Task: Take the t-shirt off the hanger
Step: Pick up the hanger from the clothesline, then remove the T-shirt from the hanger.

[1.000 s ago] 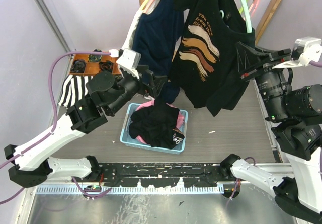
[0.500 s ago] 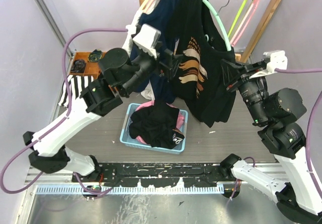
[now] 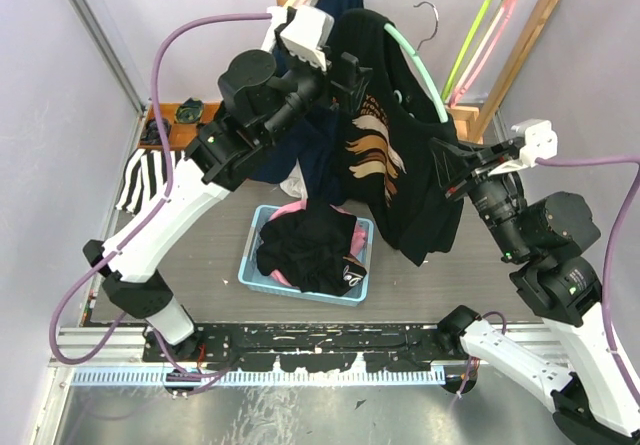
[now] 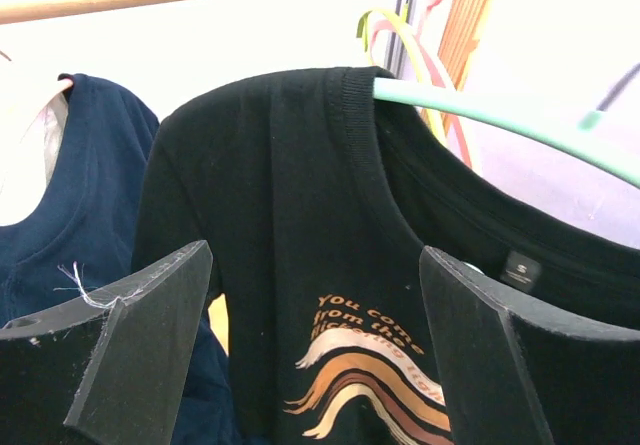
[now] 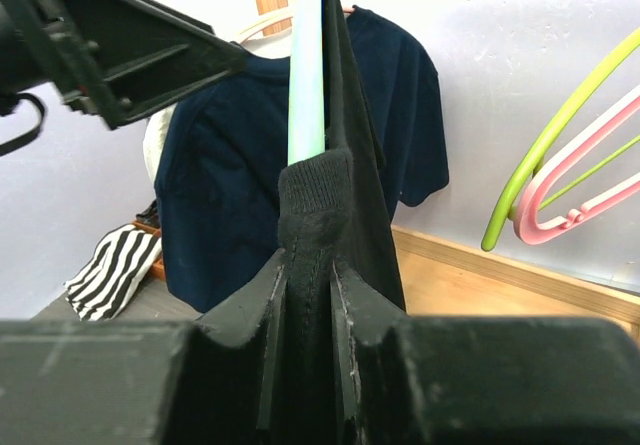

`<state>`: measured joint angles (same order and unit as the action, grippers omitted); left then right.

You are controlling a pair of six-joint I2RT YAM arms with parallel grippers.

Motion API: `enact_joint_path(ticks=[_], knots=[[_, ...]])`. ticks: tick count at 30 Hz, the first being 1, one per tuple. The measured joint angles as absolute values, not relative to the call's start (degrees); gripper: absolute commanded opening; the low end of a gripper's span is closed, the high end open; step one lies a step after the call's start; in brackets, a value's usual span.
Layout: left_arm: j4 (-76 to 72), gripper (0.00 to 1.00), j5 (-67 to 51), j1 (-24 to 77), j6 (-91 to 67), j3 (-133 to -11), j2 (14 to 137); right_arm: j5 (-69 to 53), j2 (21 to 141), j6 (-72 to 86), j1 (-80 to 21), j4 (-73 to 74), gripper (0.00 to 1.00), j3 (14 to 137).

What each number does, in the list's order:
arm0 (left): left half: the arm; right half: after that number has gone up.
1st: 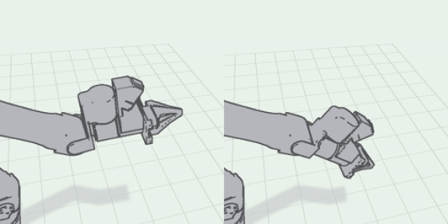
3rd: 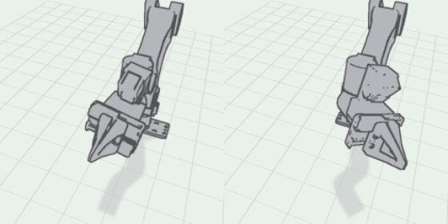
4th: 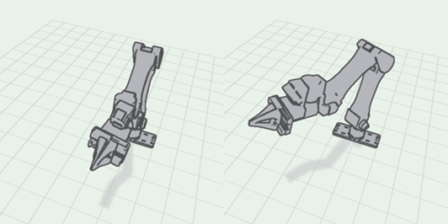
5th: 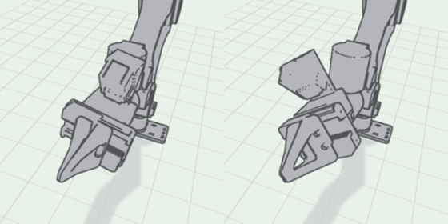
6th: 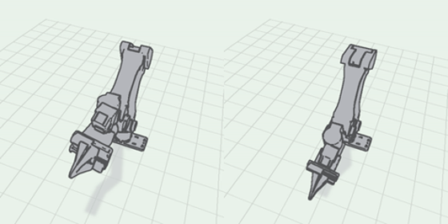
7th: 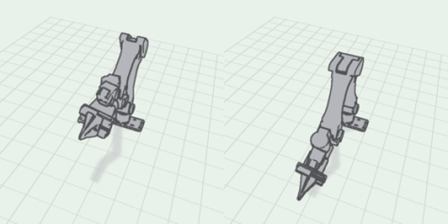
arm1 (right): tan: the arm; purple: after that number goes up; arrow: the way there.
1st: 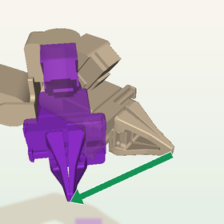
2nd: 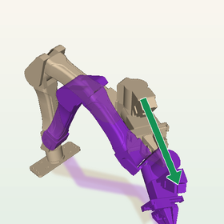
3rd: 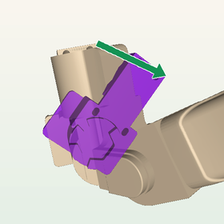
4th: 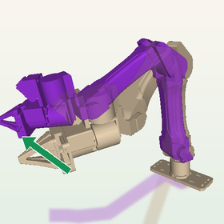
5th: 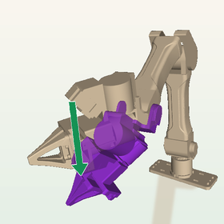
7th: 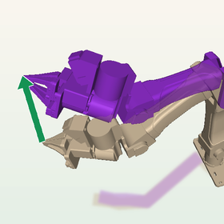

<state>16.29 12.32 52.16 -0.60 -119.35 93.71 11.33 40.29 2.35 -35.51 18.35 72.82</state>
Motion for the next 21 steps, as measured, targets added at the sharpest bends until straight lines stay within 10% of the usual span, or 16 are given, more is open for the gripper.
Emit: enact_joint_path(ticks=[21], knots=[[14.06, 0.82, 4.86, 48.14, -6.98, -123.7, 102.08, 8.8, 38.22, 3.18, -35.51, 18.13, 0.01, 69.41]])
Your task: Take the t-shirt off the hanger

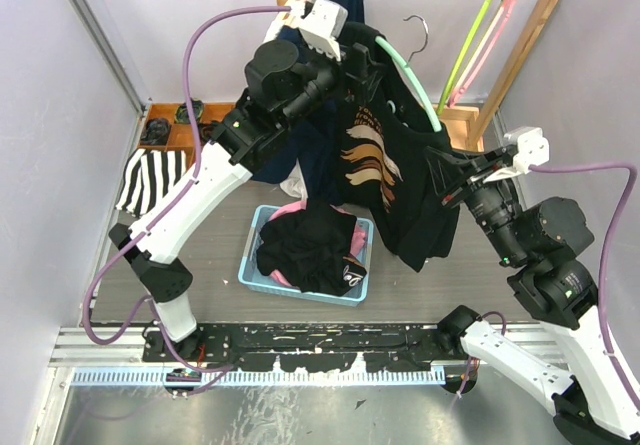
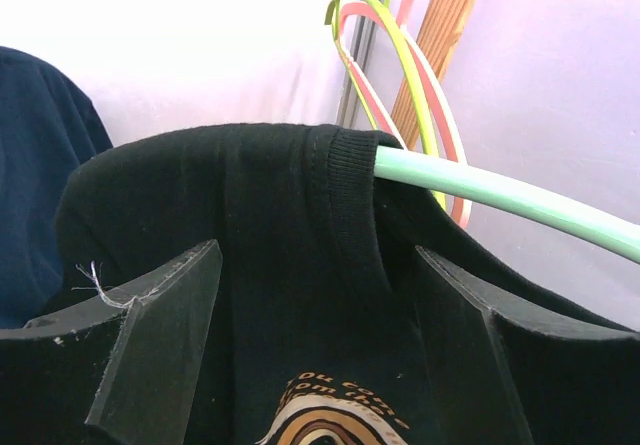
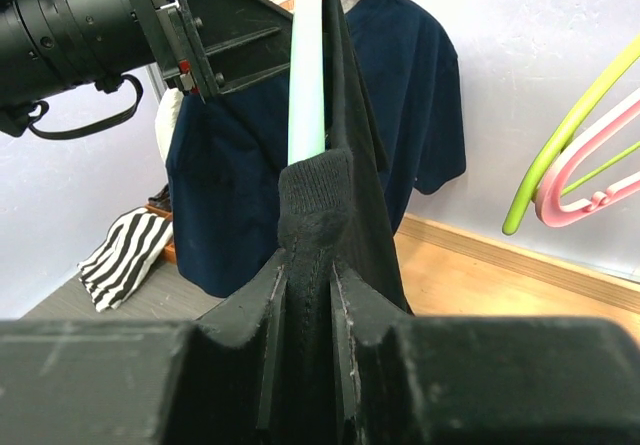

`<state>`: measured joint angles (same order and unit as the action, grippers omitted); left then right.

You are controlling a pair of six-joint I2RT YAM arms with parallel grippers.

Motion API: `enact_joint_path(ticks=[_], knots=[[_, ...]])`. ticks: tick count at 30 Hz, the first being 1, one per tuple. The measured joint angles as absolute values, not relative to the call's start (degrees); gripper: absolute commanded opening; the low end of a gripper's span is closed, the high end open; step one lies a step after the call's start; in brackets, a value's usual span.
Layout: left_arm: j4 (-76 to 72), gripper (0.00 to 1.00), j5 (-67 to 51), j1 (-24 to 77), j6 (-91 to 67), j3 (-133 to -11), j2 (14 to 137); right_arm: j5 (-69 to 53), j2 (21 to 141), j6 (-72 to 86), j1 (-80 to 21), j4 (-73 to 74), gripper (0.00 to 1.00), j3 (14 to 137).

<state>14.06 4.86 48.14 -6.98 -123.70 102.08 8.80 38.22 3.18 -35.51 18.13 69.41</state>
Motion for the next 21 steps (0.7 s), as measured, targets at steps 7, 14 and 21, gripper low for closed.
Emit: enact_joint_path(ticks=[7, 14, 21], knots=[[13.87, 0.45, 4.84, 48.14, -8.14, -123.87, 102.26, 8.58, 37.36, 3.42, -35.51, 18.09, 0.01, 68.84], [13.89, 0.0, 4.8, 48.14, -8.14, -124.03, 102.72, 8.43, 37.36, 3.6, -35.51, 18.06, 0.01, 68.53], [13.93, 0.0, 1.39, 47.99, -8.36, -124.29, 102.74, 8.47, 37.39, 3.62, -35.51, 17.69, 0.01, 68.16]])
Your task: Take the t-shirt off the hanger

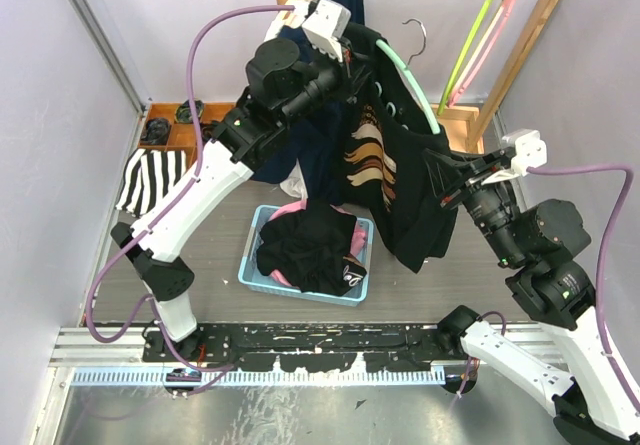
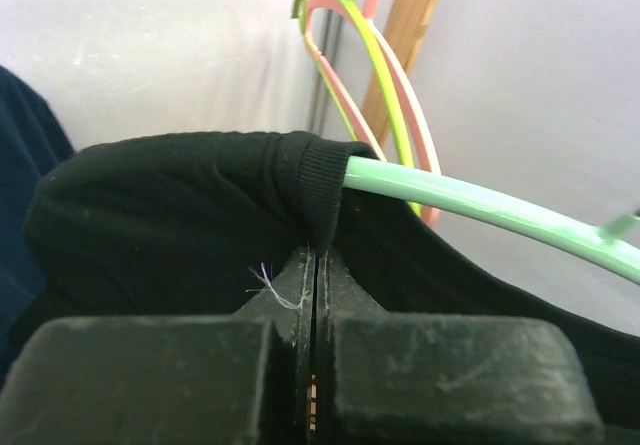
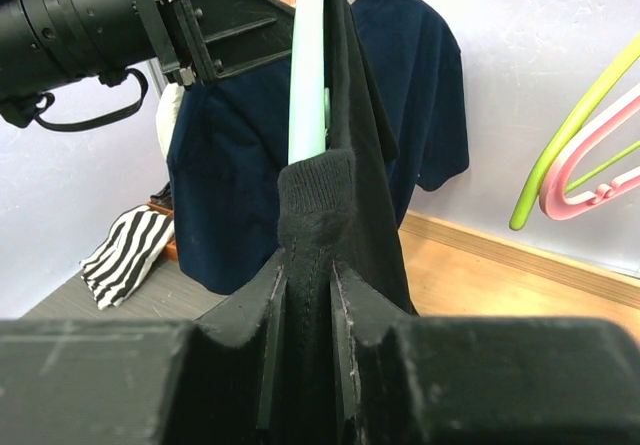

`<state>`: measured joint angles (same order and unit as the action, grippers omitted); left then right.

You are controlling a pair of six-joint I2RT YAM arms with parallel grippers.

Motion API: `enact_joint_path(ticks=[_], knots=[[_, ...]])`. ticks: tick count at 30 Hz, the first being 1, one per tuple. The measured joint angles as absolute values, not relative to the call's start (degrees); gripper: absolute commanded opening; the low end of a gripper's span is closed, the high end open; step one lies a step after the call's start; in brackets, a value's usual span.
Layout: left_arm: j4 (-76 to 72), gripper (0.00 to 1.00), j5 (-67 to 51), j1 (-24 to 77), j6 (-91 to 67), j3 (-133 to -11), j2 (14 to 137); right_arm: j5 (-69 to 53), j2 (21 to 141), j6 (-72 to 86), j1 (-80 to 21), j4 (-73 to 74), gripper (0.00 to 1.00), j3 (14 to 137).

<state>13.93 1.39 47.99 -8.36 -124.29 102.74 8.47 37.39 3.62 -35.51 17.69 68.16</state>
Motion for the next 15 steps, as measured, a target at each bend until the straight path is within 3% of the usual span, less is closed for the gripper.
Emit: enact_joint_path(ticks=[12, 13, 15], knots=[[13.98, 0.02, -12.05, 48.07, -14.85, -122.19, 101.36, 9.34, 39.7, 3.66, -35.51, 14.26, 0.01, 65.28], [14.02, 0.08, -12.6, 48.18, -15.11, -121.25, 100.79, 9.37, 40.07, 3.66, -35.51, 14.13, 0.01, 65.23], [14.06, 0.38, -13.02, 48.4, -15.33, -119.48, 99.68, 9.37, 40.53, 3.66, -35.51, 13.85, 0.01, 64.97]])
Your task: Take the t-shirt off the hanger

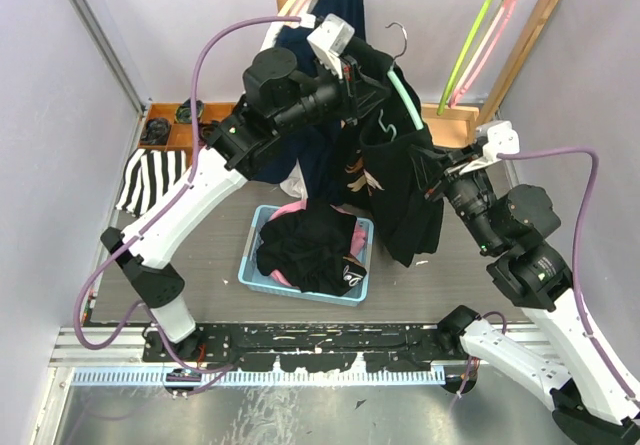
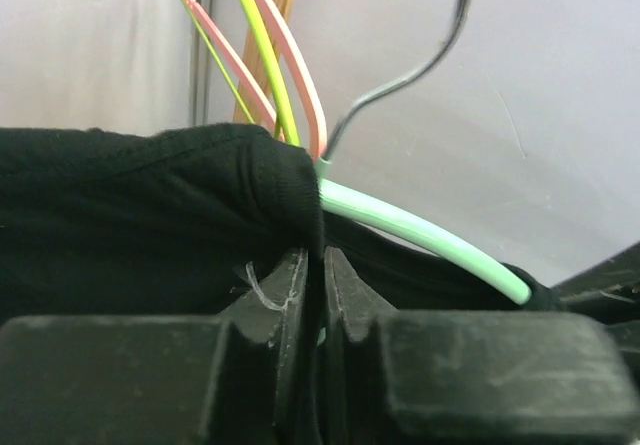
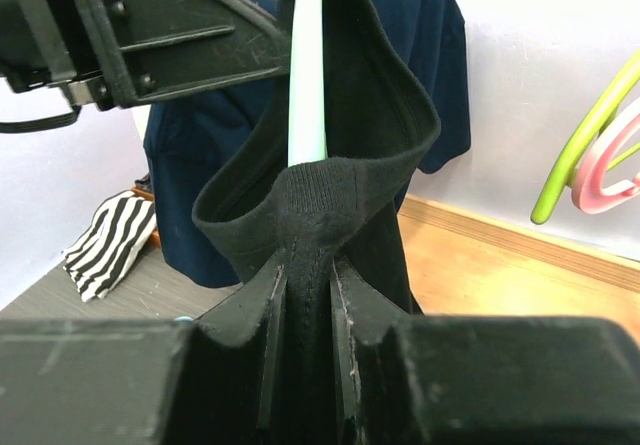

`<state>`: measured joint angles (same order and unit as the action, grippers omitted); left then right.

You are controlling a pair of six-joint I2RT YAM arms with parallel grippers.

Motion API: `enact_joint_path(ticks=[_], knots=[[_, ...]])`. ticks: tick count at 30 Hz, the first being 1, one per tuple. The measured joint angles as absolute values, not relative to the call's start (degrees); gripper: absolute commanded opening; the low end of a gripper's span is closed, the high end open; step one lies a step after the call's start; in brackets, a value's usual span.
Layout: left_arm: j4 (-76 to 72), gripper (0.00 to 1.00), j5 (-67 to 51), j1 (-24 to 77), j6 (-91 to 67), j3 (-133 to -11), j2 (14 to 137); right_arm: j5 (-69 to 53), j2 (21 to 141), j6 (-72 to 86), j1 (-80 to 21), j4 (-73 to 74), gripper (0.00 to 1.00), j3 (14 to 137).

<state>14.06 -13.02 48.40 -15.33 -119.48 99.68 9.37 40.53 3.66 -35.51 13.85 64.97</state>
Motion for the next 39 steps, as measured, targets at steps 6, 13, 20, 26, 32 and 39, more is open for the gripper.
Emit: enact_joint_path(ticks=[6, 13, 20, 26, 32, 39], knots=[[14.85, 0.73, -11.57, 48.82, -14.7, -115.24, 96.55, 9.43, 41.1, 3.64, -35.51, 13.67, 0.01, 64.51], [13.45, 0.8, -9.47, 49.01, -13.04, -113.8, 93.06, 9.74, 41.3, 3.62, -35.51, 13.74, 0.01, 63.83], [5.5, 0.82, -8.95, 49.01, -9.67, -111.66, 92.71, 9.74, 41.23, 3.62, -35.51, 13.74, 0.01, 63.75], [2.83, 0.82, -8.36, 49.01, -6.68, -112.75, 95.53, 9.63, 41.17, 3.64, -35.51, 13.74, 0.01, 63.75], [1.67, 0.72, -7.9, 49.01, -4.47, -113.89, 99.0, 9.32, 41.08, 3.7, -35.44, 14.17, 0.01, 63.72], [1.45, 0.46, -7.79, 48.99, -3.33, -115.37, 100.07, 8.86, 40.58, 4.12, -35.4, 14.17, 0.01, 63.33]])
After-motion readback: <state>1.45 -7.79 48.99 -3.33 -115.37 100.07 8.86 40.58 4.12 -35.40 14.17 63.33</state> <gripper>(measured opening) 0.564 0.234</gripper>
